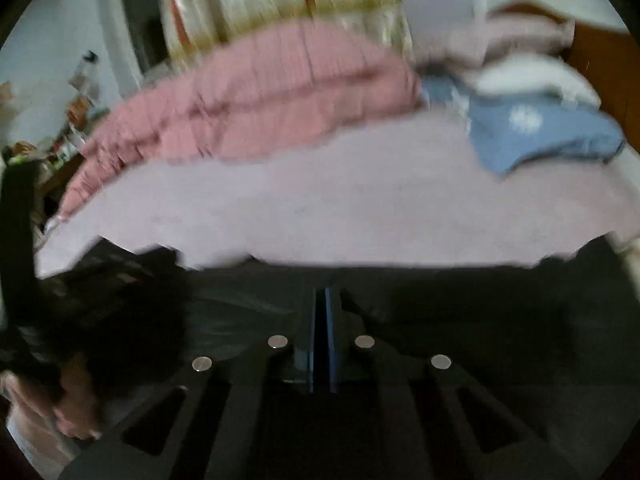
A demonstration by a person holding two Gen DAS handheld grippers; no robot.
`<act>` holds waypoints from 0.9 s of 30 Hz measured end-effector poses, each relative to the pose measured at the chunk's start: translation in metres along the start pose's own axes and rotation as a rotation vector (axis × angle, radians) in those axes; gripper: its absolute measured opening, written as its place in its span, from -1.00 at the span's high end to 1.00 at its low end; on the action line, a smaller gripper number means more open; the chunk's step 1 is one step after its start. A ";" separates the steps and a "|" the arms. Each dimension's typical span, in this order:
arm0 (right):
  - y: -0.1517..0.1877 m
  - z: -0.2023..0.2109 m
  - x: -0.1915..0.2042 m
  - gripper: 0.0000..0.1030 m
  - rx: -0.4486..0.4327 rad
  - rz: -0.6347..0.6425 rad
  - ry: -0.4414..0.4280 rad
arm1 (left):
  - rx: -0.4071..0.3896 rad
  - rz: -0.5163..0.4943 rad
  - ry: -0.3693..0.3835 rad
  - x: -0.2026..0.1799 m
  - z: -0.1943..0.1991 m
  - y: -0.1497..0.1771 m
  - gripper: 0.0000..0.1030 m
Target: Fold large clothes
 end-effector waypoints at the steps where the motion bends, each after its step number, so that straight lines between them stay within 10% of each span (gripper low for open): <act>1: 0.002 -0.004 -0.007 0.92 0.002 0.006 0.027 | 0.024 -0.012 -0.043 0.011 -0.010 0.003 0.65; 12: 0.011 -0.003 -0.157 1.00 0.019 -0.241 0.168 | 0.125 0.048 -0.233 0.122 -0.040 0.036 0.93; 15: 0.015 -0.008 -0.169 1.00 0.046 -0.277 0.116 | 0.131 0.094 -0.192 0.140 -0.042 0.041 0.93; 19: 0.014 0.020 -0.157 1.00 -0.005 -0.205 0.261 | 0.052 0.074 -0.258 0.141 -0.004 0.042 0.92; 25: 0.067 0.131 -0.124 0.92 -0.201 -0.244 0.044 | -0.196 -0.009 -0.101 0.081 0.104 0.061 0.86; 27: 0.094 0.152 -0.122 0.35 -0.228 -0.344 -0.034 | -0.228 -0.038 -0.038 0.045 0.120 0.062 0.86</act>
Point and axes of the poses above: each gripper's, at about its wrist camera, not at the fingertips, and z roughly against the way its jaws point, x to its left, y to its underside, the point moved 3 cm from there along -z, roughly the way its jaws point, and after that the axes turned 7 degrees about -z, right-handed, at the moved point
